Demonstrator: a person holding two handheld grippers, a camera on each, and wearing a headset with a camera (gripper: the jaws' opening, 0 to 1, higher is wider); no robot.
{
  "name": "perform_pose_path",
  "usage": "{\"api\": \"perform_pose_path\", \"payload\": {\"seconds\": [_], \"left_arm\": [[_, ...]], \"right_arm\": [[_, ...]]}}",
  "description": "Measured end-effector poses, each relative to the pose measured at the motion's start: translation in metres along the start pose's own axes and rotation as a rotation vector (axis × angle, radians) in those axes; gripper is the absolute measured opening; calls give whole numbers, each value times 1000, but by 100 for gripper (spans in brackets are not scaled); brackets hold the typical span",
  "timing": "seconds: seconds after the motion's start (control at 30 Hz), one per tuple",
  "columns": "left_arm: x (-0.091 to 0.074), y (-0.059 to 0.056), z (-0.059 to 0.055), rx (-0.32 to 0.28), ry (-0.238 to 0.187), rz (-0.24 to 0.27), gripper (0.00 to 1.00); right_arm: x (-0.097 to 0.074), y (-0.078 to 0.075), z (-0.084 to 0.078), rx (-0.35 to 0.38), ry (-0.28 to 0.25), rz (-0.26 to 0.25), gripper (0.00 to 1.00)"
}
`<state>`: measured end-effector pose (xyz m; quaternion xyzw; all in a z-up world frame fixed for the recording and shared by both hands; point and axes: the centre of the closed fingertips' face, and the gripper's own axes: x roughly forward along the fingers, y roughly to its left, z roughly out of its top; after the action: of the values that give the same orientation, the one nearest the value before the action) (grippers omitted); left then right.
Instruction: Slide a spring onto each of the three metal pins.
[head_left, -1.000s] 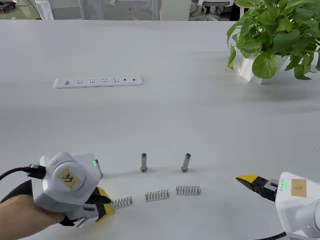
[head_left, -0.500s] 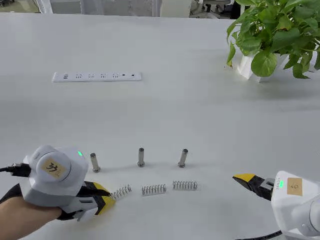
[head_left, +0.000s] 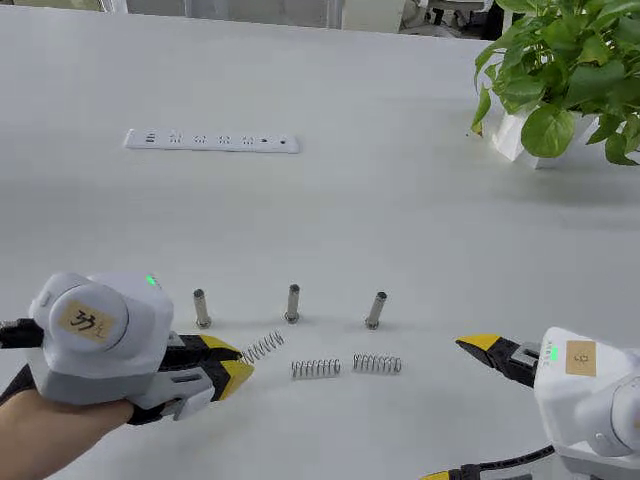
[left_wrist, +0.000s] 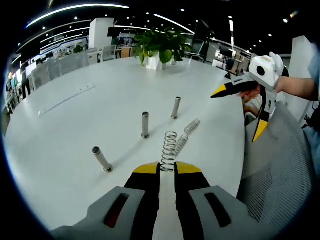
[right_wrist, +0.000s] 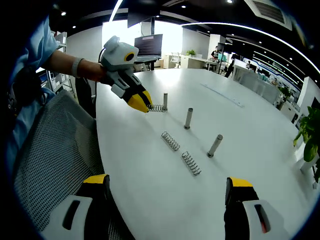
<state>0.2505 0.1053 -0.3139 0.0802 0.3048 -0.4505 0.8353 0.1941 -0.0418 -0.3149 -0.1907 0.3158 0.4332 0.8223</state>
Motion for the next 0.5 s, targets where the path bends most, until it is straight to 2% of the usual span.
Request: {"api": "perform_pose_path", "payload": {"seconds": [0.17,0.27,0.4,0.5], "left_arm": [[-2,-11,8,34,-31,5,7],[-4,-23,13,66,-64,-23,7],[-6,-32,16,76,-80,-35,7],[-6,-40,19,95,-102,-54,7]], "right_arm": [[1,-2,14,-8,-20,30,96],[2,-1,25,-17,-33,59,94],[3,-1,35,-56,-29,78,90],[4,3,48,-73,-40,115,86]]}}
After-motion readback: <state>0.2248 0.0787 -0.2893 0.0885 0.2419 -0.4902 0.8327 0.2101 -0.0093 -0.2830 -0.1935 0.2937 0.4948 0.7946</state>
